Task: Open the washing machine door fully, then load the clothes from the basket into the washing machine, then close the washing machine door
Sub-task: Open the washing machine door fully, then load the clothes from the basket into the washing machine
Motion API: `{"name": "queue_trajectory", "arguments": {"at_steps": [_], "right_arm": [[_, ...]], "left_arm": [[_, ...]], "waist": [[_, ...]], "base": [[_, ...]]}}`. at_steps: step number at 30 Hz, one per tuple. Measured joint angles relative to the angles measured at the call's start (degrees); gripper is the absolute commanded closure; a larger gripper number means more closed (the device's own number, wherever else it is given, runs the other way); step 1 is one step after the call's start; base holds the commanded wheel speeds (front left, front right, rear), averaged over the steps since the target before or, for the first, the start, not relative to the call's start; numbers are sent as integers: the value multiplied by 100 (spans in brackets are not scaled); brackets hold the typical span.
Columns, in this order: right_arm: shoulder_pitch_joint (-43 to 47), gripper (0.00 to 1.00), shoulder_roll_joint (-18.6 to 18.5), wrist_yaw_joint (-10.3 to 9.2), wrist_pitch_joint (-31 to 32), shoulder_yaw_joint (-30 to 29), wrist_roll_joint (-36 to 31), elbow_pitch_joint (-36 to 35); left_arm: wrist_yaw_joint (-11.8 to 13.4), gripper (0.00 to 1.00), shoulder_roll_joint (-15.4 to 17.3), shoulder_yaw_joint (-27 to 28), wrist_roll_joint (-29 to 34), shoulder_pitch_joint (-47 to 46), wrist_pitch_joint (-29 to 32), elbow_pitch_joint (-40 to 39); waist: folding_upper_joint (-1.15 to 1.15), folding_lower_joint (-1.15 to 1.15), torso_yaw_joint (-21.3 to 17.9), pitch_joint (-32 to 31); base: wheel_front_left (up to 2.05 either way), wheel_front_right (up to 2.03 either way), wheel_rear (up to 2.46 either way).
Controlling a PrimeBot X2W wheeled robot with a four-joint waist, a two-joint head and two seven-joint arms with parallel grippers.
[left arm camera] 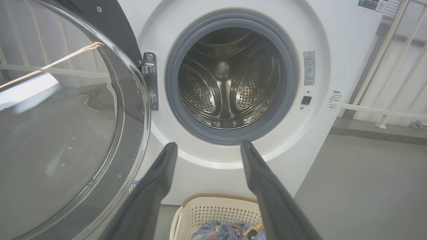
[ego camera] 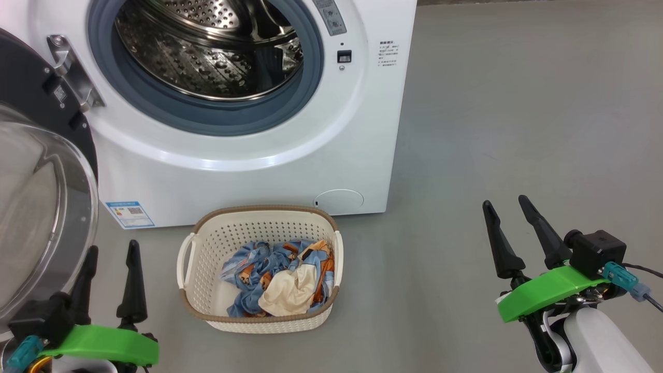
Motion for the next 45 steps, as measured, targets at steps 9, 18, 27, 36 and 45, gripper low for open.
{"name": "queue_trajectory", "arguments": {"at_steps": [9,18,27,36,45], "right_arm": [[-2,0,2,0,0,2,0,1],[-2,0,2,0,0,2,0,1],[-2,0,0,0,0,2,0,-1],[-2,0,0,0,0,14,0,-4],[-2,0,1,0,0,16,0,-4]], "left_arm": [[-48,0,-41,24,99,-1,0,55],[-48,0,-54,68,147,-2,0,70],[-56,0,-91,93,157,-3,0,89],[-101,0,-93,107,194,-3,0,88],[-101,0,-114,121,247,-4,0,88]], "waist": [[0,0,1,0],[0,0,-3,-3],[0,0,8,6],[0,0,16,37],[0,0,7,66]], "base": [[0,0,0],[0,0,0],[1,-1,0],[79,-79,0],[120,-120,0]]}}
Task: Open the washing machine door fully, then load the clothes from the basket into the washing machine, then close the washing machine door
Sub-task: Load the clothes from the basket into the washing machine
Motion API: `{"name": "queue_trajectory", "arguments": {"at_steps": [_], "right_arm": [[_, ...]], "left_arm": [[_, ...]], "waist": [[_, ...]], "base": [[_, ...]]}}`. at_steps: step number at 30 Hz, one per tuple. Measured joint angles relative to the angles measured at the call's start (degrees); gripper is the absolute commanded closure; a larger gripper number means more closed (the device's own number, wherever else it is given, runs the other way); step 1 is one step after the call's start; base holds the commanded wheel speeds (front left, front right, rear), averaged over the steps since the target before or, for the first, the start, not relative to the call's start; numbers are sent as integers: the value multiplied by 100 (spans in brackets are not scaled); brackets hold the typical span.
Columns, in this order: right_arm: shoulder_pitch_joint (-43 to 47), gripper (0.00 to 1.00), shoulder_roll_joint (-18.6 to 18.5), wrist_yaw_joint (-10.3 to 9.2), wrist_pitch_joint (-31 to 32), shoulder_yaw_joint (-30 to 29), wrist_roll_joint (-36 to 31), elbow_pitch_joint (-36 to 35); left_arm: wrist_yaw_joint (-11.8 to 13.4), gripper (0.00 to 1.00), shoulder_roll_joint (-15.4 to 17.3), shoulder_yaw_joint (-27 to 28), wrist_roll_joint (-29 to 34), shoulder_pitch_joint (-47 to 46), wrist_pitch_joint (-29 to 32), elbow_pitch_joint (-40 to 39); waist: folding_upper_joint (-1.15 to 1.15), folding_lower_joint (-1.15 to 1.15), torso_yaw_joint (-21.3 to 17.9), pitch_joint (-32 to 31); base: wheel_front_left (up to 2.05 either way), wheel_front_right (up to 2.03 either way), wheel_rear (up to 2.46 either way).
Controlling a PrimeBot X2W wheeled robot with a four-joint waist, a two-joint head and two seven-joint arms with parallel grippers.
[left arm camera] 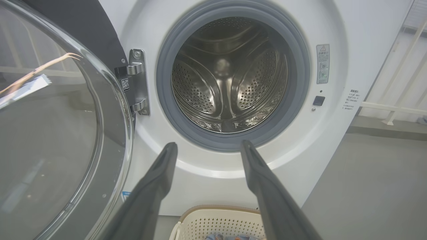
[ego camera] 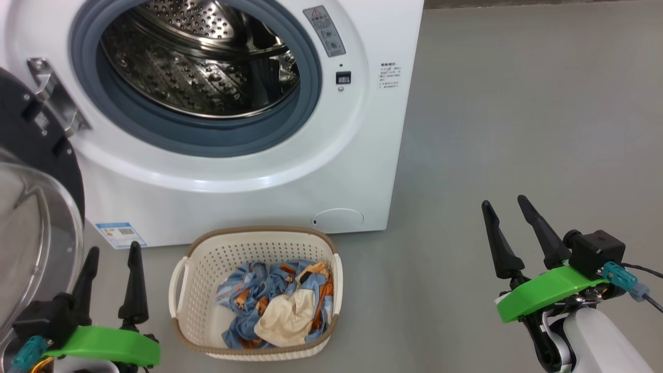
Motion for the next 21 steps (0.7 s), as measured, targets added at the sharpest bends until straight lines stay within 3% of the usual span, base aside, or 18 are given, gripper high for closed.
{"name": "queue_trajectory", "arguments": {"at_steps": [13,21], "right_arm": [[-1,0,7,0,0,4,0,-1],[-6,0,27,0,0,-7,0,-3]], "left_arm": [[1,0,-19,25,3,-8,0,0],[2,0,-31,86,49,-30,0,-1]], "waist": [[0,0,1,66],[0,1,18,124]], "base": [[107,-107,0],[47,-47,0]]}}
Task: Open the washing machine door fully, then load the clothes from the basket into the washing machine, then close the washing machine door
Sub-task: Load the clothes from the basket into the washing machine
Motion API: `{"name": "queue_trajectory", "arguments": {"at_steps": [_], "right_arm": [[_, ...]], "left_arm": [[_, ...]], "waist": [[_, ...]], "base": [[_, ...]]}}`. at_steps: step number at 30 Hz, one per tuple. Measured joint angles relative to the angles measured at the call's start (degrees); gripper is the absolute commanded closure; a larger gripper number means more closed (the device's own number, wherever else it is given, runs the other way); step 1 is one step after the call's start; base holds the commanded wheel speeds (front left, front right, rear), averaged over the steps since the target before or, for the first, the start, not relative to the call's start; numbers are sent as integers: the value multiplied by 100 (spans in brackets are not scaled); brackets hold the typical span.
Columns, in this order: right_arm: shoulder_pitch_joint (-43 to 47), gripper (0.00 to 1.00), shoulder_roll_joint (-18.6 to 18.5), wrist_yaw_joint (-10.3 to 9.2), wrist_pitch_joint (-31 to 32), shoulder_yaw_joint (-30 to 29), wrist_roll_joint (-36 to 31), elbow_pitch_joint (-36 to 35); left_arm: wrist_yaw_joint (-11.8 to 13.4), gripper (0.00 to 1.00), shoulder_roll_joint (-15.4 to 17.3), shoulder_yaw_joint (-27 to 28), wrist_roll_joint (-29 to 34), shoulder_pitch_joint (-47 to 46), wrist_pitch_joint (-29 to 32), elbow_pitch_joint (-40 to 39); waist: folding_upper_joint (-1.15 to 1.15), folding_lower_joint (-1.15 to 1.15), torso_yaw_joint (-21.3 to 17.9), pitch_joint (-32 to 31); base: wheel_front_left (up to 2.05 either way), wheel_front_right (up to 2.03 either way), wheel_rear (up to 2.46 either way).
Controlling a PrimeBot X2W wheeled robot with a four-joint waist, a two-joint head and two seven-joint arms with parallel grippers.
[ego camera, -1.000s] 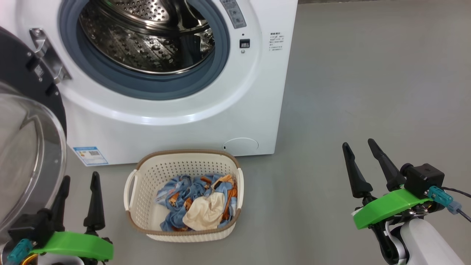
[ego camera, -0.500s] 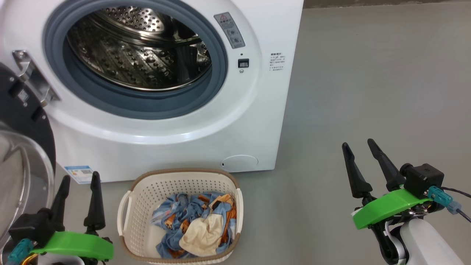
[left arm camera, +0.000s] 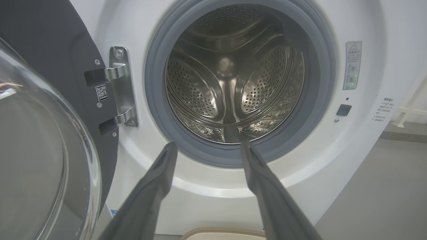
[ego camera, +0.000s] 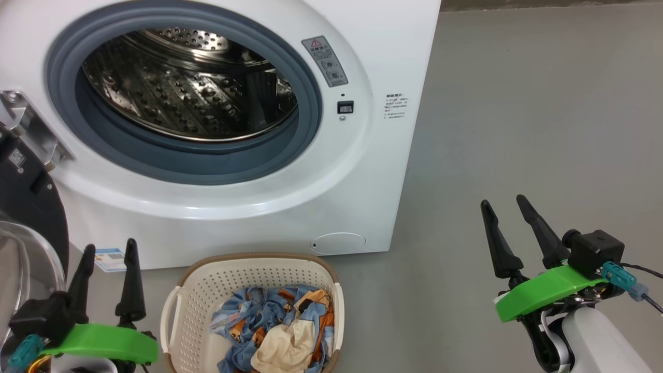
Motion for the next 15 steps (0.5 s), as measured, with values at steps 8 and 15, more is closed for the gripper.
{"name": "queue_trajectory", "arguments": {"at_steps": [8,15], "right_arm": [[-3,0,11,0,0,-2,0,-1],[-14,0,26,0,0,-5,-2,-11]], "left_arm": [[-3,0,-20,41,7,0,0,0],[-9,0,-21,53,15,0,0,0]], "waist": [[0,-1,9,34],[0,-1,20,71]], "base": [[0,0,0],[0,0,0]]}}
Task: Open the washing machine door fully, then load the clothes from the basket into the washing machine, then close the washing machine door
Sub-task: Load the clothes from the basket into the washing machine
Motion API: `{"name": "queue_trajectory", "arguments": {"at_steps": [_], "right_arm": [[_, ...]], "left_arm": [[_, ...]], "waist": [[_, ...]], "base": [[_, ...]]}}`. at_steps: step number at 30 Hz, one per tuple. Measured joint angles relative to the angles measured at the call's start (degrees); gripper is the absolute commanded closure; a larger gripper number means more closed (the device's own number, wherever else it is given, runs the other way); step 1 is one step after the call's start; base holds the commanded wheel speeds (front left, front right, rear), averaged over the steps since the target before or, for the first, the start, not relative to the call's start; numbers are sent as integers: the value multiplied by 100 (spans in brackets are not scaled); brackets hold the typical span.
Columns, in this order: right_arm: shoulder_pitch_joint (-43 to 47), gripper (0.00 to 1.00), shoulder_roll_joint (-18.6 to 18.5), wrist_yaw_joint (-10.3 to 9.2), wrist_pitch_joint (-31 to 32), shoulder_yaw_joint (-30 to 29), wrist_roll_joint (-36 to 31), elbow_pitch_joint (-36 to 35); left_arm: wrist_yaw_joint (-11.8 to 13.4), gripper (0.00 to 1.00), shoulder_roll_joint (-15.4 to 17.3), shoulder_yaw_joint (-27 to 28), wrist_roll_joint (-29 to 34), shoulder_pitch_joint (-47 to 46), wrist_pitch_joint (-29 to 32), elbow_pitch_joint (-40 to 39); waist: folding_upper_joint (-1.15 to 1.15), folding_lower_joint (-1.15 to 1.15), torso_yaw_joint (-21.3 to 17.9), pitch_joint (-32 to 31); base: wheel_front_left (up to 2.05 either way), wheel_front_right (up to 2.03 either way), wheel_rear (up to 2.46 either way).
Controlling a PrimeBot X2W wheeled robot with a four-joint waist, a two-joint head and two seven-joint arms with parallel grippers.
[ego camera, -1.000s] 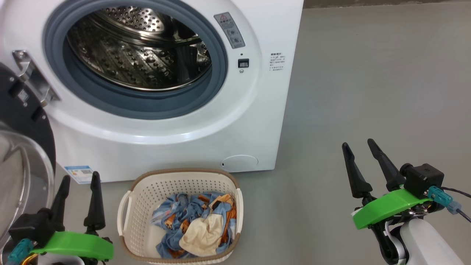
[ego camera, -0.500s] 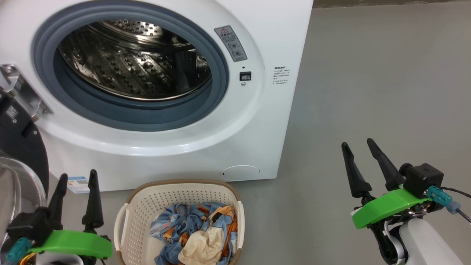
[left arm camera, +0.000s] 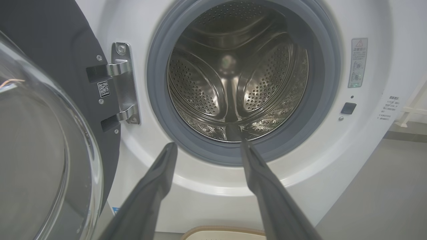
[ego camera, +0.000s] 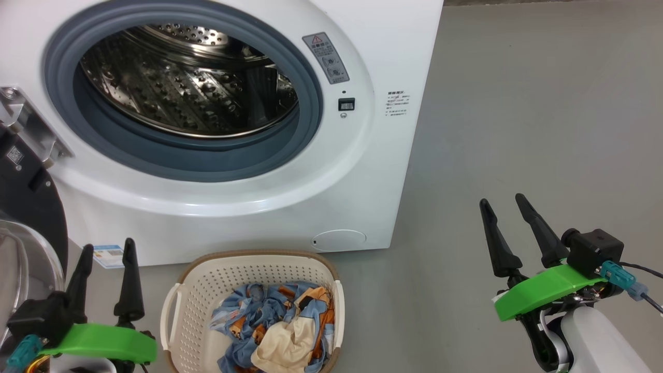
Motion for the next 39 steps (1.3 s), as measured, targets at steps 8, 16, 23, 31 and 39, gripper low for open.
{"name": "queue_trajectory", "arguments": {"at_steps": [8,16,23,31,39], "right_arm": [[-2,0,9,0,0,-1,0,-1],[-48,0,14,0,0,-1,0,12],[-51,0,13,0,0,-1,0,12],[-51,0,12,0,0,-2,0,4],[-51,0,12,0,0,-1,0,-5]], "left_arm": [[-1,0,-3,5,33,-14,0,9],[-1,0,-8,16,38,-18,0,30],[-1,0,-14,16,40,-20,0,31],[-25,0,-31,19,43,-39,0,32],[-25,0,-51,25,58,-73,0,32]], "waist": [[0,0,-1,2],[0,0,-18,-9],[0,0,-26,-4],[0,0,-38,-1],[0,0,-72,54]], "base": [[0,0,0],[0,0,0],[0,0,0],[0,0,0],[0,0,0]]}}
